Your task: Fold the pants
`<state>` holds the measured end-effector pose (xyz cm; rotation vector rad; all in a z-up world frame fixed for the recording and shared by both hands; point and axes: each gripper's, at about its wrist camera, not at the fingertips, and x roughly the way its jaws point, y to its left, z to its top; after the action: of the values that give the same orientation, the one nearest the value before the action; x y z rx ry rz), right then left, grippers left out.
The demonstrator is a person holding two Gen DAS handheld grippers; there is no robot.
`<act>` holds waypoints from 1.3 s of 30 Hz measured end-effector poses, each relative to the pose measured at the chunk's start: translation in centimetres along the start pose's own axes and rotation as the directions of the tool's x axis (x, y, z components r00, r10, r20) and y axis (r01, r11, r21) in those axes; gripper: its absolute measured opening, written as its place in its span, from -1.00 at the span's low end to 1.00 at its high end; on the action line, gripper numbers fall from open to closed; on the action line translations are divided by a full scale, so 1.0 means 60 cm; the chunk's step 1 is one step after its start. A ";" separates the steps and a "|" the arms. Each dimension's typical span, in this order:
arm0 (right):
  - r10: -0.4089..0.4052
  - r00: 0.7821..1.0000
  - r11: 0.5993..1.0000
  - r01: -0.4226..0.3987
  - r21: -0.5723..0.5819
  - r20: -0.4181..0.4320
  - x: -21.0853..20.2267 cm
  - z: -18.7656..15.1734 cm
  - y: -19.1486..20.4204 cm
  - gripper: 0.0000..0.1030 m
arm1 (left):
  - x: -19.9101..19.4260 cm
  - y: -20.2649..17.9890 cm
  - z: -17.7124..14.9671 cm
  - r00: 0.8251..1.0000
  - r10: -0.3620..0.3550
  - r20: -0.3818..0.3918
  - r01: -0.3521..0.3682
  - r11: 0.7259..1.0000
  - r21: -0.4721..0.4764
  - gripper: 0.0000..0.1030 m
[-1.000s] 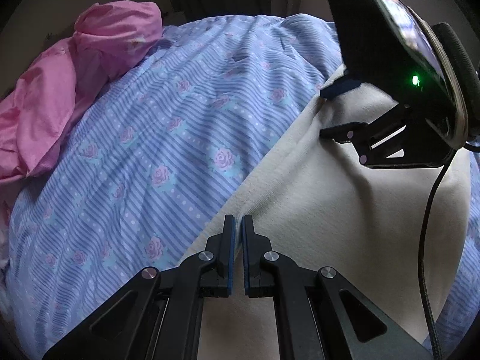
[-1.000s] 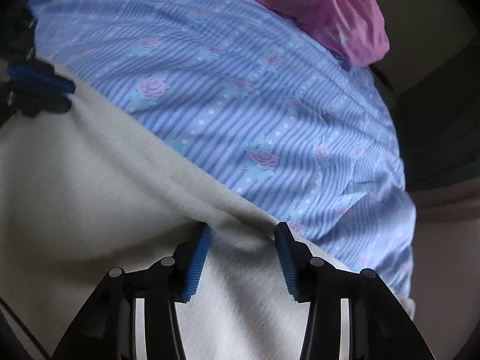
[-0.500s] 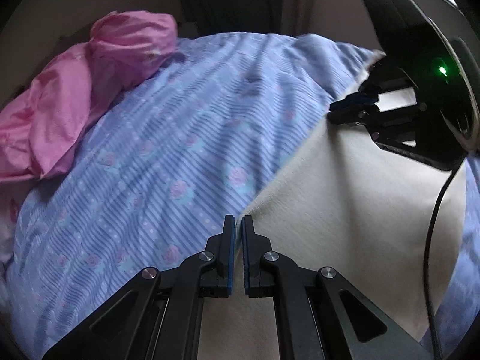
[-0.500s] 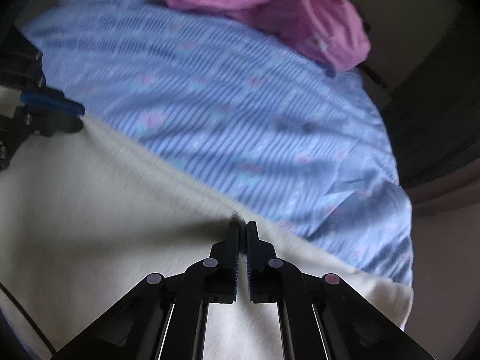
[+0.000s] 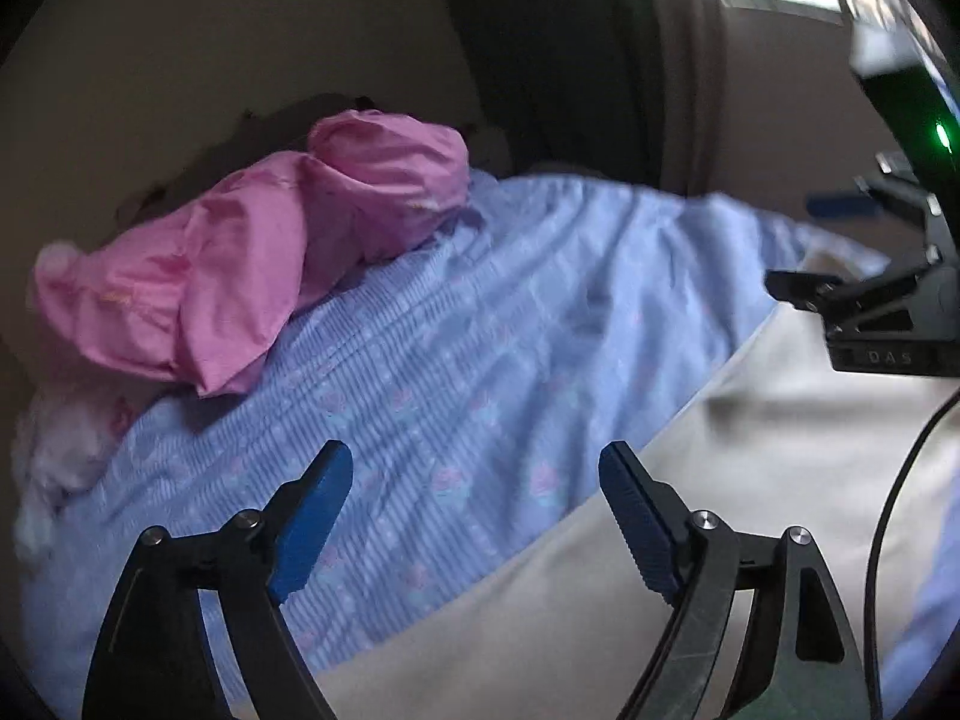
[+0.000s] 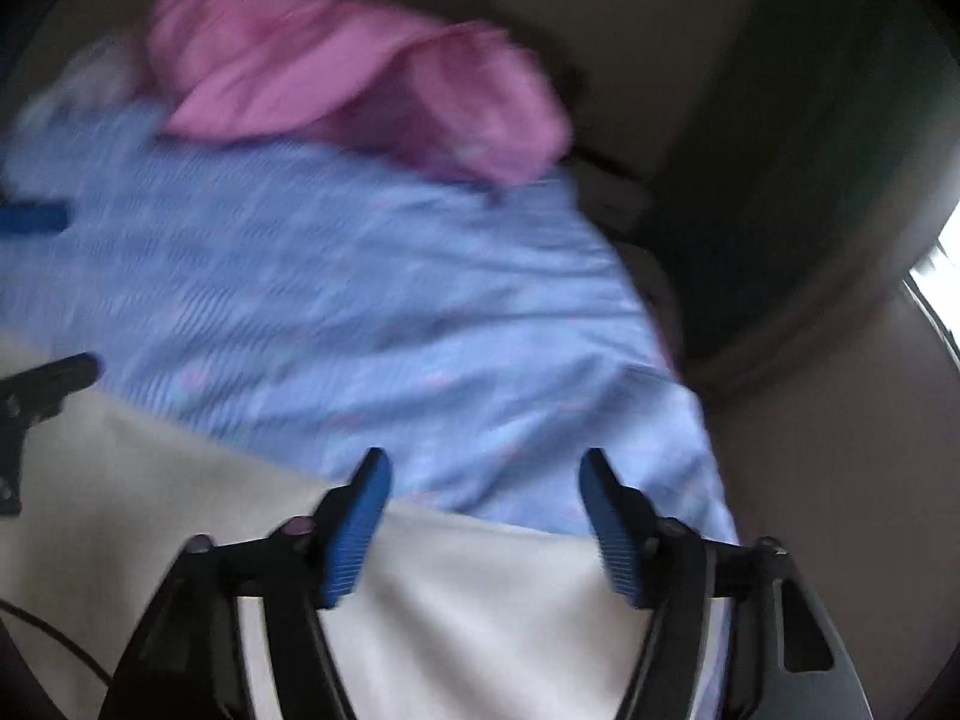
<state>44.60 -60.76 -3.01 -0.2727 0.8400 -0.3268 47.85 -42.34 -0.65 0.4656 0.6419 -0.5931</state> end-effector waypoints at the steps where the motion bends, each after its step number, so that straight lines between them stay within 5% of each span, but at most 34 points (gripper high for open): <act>1: -0.020 1.000 0.999 0.020 0.049 0.005 -0.022 -0.003 -0.029 0.33 | -0.016 0.001 0.002 1.000 -0.016 -0.004 0.016 0.999 -0.036 0.64; 6: 0.009 1.000 0.971 -0.010 0.238 0.005 -0.110 -0.074 -0.123 0.33 | -0.114 -0.044 -0.036 0.993 -0.117 0.005 0.117 0.991 -0.071 0.74; 11: 0.056 0.998 0.890 -0.065 0.451 0.032 -0.191 -0.209 -0.174 0.33 | -0.184 -0.145 -0.100 0.980 -0.197 0.017 0.197 0.980 -0.008 0.75; 17: 0.067 0.997 0.816 -0.069 0.574 0.024 -0.202 -0.341 -0.182 0.33 | -0.181 -0.224 -0.140 0.971 -0.236 -0.034 0.234 0.970 -0.061 0.75; 19: 0.122 0.992 0.740 -0.120 0.662 0.043 -0.191 -0.380 -0.197 0.34 | -0.166 -0.226 -0.147 0.967 -0.247 -0.055 0.238 0.961 -0.139 0.75; 22: 0.224 0.967 0.532 -0.225 0.817 0.121 -0.150 -0.448 -0.221 0.34 | -0.148 -0.232 -0.159 0.969 -0.231 -0.091 0.204 0.950 -0.236 0.74; 26: 0.279 0.930 0.320 -0.325 0.890 0.239 -0.100 -0.490 -0.230 0.45 | -0.138 -0.260 -0.172 0.973 -0.200 -0.117 0.171 0.961 -0.216 0.74; 32: 0.296 0.915 0.168 -0.332 0.928 0.274 -0.030 -0.499 -0.232 0.45 | -0.129 -0.290 -0.177 0.971 -0.201 -0.127 0.169 0.959 -0.227 0.74; 36: 0.270 0.913 0.110 -0.344 0.932 0.305 -0.020 -0.495 -0.238 0.40 | -0.120 -0.309 -0.181 0.963 -0.228 -0.140 0.192 0.953 -0.233 0.74; 37: 0.272 0.911 0.105 -0.347 0.932 0.309 -0.020 -0.496 -0.241 0.33 | -0.118 -0.313 -0.183 0.963 -0.227 -0.143 0.190 0.953 -0.236 0.74; 39: 0.269 0.915 0.104 -0.338 0.935 0.301 -0.017 -0.500 -0.249 -0.40 | -0.115 -0.320 -0.188 0.959 -0.237 -0.152 0.196 0.949 -0.245 0.74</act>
<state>18.52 -77.24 -16.05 1.1822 0.4373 -0.4068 26.47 -47.60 -8.21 0.2343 0.9318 -0.6814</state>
